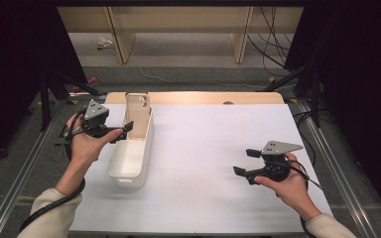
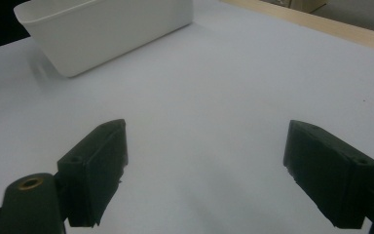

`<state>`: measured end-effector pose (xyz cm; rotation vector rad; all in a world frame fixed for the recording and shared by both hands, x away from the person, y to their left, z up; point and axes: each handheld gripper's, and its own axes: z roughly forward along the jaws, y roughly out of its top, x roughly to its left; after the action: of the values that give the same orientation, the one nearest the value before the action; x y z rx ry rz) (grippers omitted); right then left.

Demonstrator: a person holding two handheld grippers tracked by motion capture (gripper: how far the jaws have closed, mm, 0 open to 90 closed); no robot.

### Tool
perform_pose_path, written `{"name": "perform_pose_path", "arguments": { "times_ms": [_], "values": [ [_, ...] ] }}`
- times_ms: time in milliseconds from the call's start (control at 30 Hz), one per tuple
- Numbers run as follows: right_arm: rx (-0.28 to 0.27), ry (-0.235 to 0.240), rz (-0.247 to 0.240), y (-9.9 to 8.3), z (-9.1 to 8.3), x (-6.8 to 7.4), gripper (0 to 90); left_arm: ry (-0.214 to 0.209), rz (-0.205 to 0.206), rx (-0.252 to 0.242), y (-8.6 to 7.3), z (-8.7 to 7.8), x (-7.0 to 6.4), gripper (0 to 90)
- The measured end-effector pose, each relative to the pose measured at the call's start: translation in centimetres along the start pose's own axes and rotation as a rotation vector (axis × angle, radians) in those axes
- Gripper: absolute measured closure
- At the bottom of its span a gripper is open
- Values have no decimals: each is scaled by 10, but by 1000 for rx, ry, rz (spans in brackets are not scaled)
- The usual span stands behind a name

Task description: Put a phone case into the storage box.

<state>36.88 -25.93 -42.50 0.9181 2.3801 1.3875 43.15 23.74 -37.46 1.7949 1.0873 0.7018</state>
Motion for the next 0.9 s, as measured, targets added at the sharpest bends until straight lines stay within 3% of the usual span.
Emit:
{"name": "perform_pose_path", "arguments": {
  "times_ms": [900],
  "values": [
    [-5,-24,11,-3,-8,-7,171,-39,-2,-23,-27,-23,-7,35]
  ]
}}
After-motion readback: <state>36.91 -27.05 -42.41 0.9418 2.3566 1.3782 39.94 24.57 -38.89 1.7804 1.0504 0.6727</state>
